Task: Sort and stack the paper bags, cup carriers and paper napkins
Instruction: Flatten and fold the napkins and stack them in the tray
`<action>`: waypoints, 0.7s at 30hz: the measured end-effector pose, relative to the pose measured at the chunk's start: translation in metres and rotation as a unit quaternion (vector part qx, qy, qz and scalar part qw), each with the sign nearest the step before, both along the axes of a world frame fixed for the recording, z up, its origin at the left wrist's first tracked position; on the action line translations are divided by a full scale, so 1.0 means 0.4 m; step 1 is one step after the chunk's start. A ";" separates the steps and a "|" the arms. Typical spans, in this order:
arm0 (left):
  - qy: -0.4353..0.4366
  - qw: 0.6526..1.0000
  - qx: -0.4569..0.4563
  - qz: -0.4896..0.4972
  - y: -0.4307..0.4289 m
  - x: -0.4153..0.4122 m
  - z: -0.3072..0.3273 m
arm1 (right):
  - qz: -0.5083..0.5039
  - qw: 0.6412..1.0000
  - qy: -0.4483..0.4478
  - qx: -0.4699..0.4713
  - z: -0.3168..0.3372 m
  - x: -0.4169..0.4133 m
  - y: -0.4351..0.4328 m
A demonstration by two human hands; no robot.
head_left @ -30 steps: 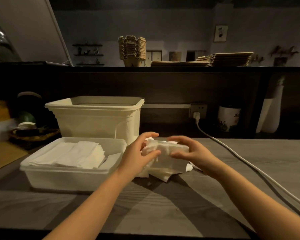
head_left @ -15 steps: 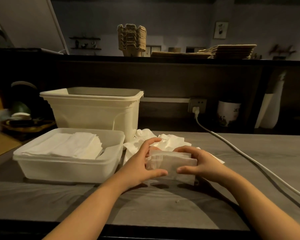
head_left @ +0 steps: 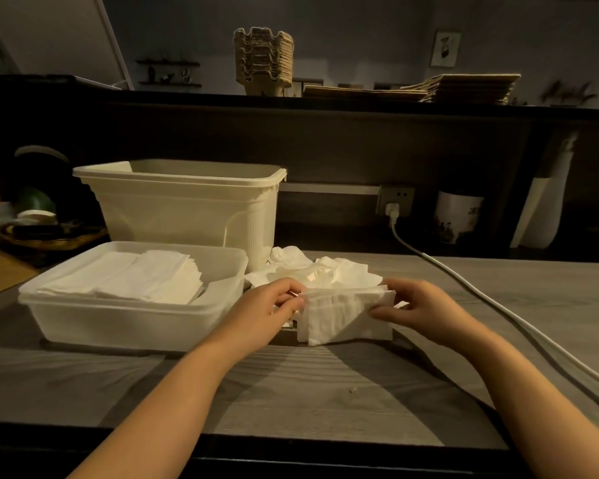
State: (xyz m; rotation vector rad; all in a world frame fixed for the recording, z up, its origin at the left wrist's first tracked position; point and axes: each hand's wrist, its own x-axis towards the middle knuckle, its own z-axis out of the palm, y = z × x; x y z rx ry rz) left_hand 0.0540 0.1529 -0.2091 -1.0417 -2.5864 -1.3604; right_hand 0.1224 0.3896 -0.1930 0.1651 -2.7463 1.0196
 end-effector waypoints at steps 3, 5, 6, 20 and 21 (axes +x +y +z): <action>-0.022 1.000 -0.007 -0.015 0.001 0.007 -0.003 | 0.014 0.999 -0.031 -0.023 0.000 0.002 -0.009; -0.039 0.998 -0.013 -0.037 -0.001 0.008 -0.007 | 0.012 0.999 -0.030 -0.020 -0.001 0.002 -0.012; -0.042 0.998 -0.025 -0.046 -0.002 0.008 -0.010 | 0.009 0.999 -0.028 -0.017 0.000 0.002 -0.013; 0.043 0.999 -0.032 -0.001 0.016 0.009 -0.016 | 0.017 0.999 -0.038 -0.005 -0.006 -0.002 -0.020; 0.045 0.999 -0.028 0.009 0.017 0.008 -0.017 | 0.017 0.999 -0.036 -0.002 -0.007 -0.002 -0.021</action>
